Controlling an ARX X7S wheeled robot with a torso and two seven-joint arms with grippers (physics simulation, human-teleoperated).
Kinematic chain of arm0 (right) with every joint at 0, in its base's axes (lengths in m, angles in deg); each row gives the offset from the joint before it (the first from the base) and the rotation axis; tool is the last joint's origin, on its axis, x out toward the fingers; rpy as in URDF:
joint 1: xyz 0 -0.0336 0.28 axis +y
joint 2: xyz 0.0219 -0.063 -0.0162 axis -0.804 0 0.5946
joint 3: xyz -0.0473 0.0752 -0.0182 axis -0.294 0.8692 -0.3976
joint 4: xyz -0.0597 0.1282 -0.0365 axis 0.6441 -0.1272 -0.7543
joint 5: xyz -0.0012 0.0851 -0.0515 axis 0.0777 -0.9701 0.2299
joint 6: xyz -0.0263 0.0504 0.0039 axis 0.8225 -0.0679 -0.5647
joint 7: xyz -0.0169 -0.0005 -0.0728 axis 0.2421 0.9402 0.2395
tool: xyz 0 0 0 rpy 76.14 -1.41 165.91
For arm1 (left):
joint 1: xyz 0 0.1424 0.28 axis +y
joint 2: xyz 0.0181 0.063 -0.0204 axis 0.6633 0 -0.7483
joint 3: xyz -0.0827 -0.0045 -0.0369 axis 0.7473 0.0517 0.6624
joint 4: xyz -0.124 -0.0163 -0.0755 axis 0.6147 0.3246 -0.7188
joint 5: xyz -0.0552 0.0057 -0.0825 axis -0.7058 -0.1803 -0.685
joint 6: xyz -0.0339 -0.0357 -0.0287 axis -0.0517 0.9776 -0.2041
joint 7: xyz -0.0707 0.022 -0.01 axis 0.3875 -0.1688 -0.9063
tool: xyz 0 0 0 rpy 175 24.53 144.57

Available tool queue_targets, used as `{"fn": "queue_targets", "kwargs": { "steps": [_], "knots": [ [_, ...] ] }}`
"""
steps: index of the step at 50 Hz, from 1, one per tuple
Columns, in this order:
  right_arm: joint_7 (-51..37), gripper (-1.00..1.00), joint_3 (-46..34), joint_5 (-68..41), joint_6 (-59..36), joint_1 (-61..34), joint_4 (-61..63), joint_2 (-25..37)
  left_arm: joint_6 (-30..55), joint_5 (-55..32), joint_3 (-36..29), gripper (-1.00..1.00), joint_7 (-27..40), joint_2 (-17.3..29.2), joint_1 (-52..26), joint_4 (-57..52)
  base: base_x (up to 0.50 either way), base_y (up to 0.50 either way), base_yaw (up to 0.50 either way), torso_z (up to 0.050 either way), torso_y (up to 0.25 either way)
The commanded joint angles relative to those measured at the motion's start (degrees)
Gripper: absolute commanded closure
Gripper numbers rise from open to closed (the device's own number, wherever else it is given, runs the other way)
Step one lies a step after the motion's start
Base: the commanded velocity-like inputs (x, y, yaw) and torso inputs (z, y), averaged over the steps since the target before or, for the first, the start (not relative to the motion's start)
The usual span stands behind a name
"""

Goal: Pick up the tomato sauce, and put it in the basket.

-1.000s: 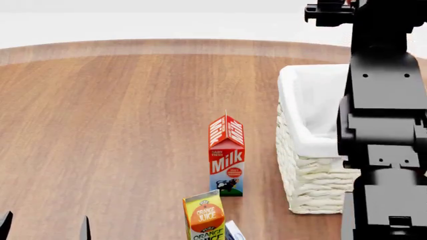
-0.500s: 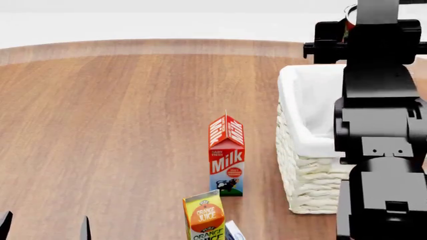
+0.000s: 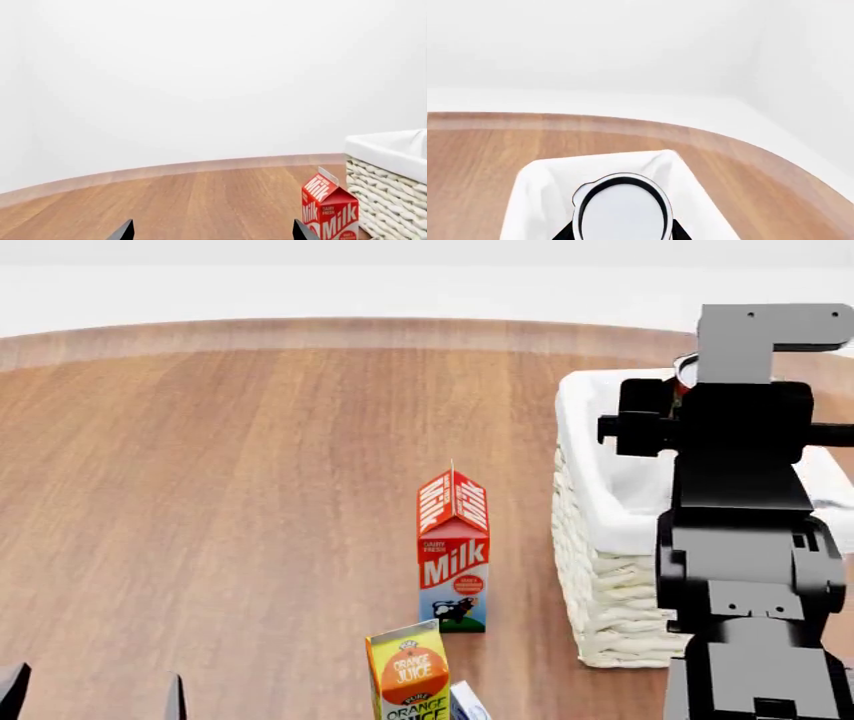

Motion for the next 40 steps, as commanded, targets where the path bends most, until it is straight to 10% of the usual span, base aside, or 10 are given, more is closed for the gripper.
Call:
{"fn": "queue_targets", "kwargs": {
  "steps": [1, 20, 21, 40],
  "knots": [
    [0.5, 1.0, 1.3, 1.2, 0.4, 2.6, 0.0, 0.1, 0.4, 0.0, -0.3, -1.0, 0.2, 0.1, -0.2, -0.1, 0.0, 0.0, 0.0, 0.0, 0.0],
    [0.8, 1.0, 1.8, 1.4, 0.6, 3.5, 0.0, 0.0, 0.1, -0.1, -0.7, -1.0, 0.5, 0.4, -0.3, 0.2, 0.0, 0.0, 0.0, 0.0, 0.001],
    [1.0, -1.0, 1.8, 1.4, 0.4, 3.4, 0.0, 0.0, 0.3, -0.1, -0.7, -1.0, 0.5, 0.4, -0.3, 0.1, 0.0, 0.0, 0.0, 0.0, 0.0],
    [1.0, -1.0, 2.0, 1.3, 3.0, 1.8, 0.0, 0.0, 0.0, -0.2, -1.3, -1.0, 0.7, 0.5, -0.6, 0.5, 0.0, 0.0, 0.0, 0.0, 0.0]
  ]
}}
